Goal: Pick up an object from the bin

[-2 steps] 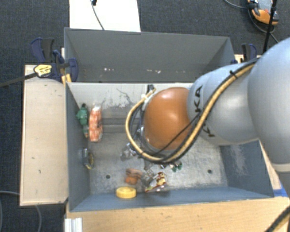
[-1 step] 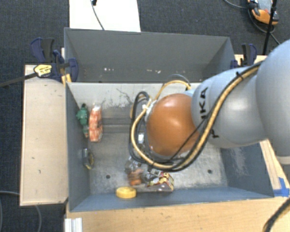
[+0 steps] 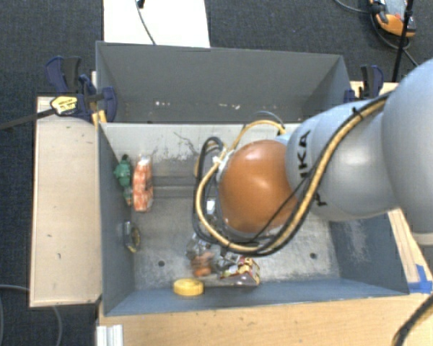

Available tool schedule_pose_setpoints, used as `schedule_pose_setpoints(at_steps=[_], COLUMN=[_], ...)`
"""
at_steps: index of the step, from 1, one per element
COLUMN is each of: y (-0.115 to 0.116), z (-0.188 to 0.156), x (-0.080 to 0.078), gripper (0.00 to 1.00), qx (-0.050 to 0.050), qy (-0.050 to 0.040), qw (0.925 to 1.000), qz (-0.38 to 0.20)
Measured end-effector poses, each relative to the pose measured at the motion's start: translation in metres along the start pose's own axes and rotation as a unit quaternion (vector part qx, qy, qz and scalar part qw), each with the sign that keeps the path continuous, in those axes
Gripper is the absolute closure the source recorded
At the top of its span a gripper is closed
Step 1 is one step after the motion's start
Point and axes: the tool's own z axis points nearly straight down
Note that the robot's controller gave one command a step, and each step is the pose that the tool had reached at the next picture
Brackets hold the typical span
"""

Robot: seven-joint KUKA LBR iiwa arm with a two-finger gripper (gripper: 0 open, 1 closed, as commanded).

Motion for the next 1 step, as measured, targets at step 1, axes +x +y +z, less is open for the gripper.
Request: schedule_pose_setpoints(at_steps=[1], y=[0.0013], z=[-0.005], x=[0.0013], gripper=[1.0], qx=[-0.003], qy=[0.0044], qw=[1.0], qz=[0.0])
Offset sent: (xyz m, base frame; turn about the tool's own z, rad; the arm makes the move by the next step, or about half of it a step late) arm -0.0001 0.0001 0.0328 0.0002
